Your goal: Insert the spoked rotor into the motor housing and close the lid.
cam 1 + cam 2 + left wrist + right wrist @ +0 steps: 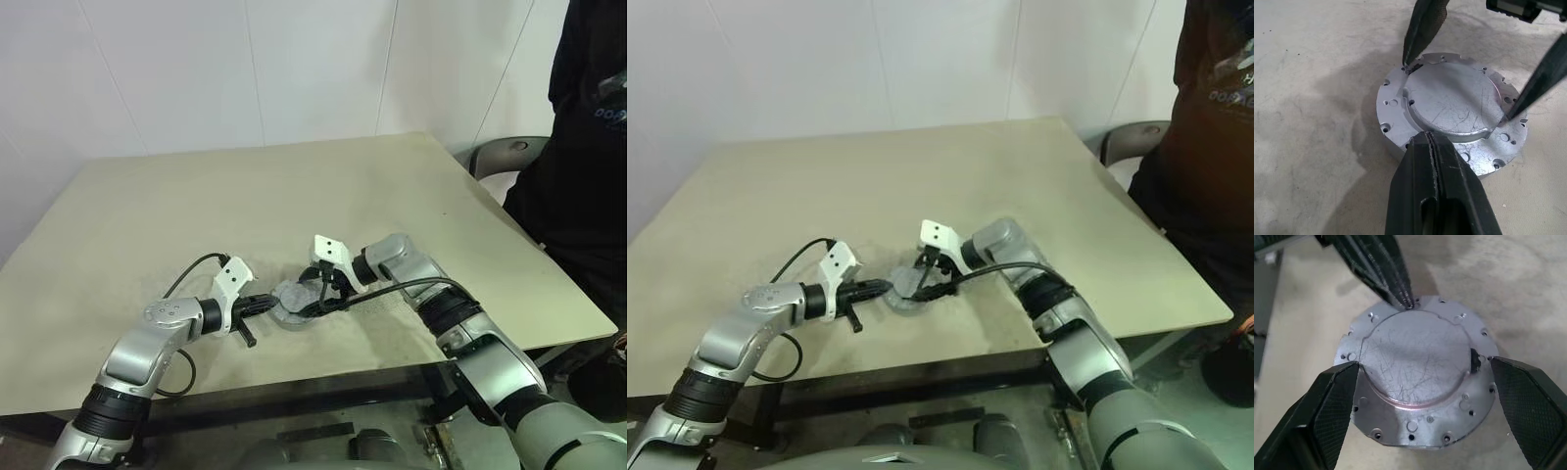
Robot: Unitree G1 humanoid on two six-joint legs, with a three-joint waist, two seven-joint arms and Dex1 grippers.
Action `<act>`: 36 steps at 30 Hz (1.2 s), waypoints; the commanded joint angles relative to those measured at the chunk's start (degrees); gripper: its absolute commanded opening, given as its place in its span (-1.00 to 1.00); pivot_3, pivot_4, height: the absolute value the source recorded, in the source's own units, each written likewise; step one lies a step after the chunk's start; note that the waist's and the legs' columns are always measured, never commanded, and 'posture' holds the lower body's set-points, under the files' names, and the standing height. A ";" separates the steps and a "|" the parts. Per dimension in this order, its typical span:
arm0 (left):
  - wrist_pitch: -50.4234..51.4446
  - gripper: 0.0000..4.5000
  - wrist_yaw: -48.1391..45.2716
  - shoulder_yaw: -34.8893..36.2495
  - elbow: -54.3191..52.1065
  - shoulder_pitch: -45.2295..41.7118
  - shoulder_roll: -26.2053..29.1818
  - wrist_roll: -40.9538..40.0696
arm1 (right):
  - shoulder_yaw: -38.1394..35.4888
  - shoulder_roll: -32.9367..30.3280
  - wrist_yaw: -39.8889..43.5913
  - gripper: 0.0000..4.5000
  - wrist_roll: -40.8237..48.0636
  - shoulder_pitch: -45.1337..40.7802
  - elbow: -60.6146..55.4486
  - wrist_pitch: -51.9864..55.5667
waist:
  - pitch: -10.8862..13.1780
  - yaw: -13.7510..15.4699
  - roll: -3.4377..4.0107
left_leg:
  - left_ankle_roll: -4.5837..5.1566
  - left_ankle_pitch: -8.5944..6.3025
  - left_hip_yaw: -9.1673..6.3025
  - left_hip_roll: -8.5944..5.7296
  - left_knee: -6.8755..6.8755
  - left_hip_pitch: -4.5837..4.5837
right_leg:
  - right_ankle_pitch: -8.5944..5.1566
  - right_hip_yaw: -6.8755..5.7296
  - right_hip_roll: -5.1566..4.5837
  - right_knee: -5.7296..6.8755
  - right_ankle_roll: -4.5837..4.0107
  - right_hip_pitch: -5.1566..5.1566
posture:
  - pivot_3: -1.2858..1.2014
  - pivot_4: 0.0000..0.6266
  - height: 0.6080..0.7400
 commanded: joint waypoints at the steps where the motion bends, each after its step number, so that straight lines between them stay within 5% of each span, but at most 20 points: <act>1: 1.42 -1.00 -0.86 -2.60 0.20 0.44 0.52 1.14 | -6.43 -1.43 -0.27 0.99 4.49 -4.02 -0.62 5.94 | 0.02 0.12 0.03 | 0.00 0.00 -0.01 -0.01 0.05 -0.15 | 0.09 0.00 0.00 0.03 0.10 -0.13 | 0.03 -1.00 1.00; 9: 2.06 -1.00 -1.88 -3.36 -0.77 0.18 1.10 1.47 | -14.36 -4.77 -5.77 0.99 10.64 -1.88 -3.09 22.96 | 0.02 1.14 0.03 | 0.07 -0.04 0.03 -0.04 -0.06 -0.56 | 0.22 0.00 -0.04 -0.05 -0.12 -0.60 | 0.03 -1.00 1.00; 18: 2.14 -1.00 -2.17 -3.80 -1.01 0.81 2.22 2.21 | -24.18 -5.21 -12.68 0.99 19.87 -5.11 4.55 54.44 | 0.01 1.22 0.03 | 0.07 -0.03 0.06 -0.04 -0.05 -1.04 | 0.24 0.02 -0.06 -0.04 -0.15 -1.07 | 0.03 -1.00 1.00; 36: -5.64 -1.00 2.08 -2.31 3.34 -1.08 -0.48 6.37 | -28.68 -1.98 -22.40 0.99 28.34 -1.17 -0.47 63.74 | -0.02 1.06 0.04 | 0.06 -0.03 0.07 -0.04 0.29 -1.17 | 0.31 0.00 -0.02 0.12 -0.13 -1.11 | 0.03 -1.00 1.00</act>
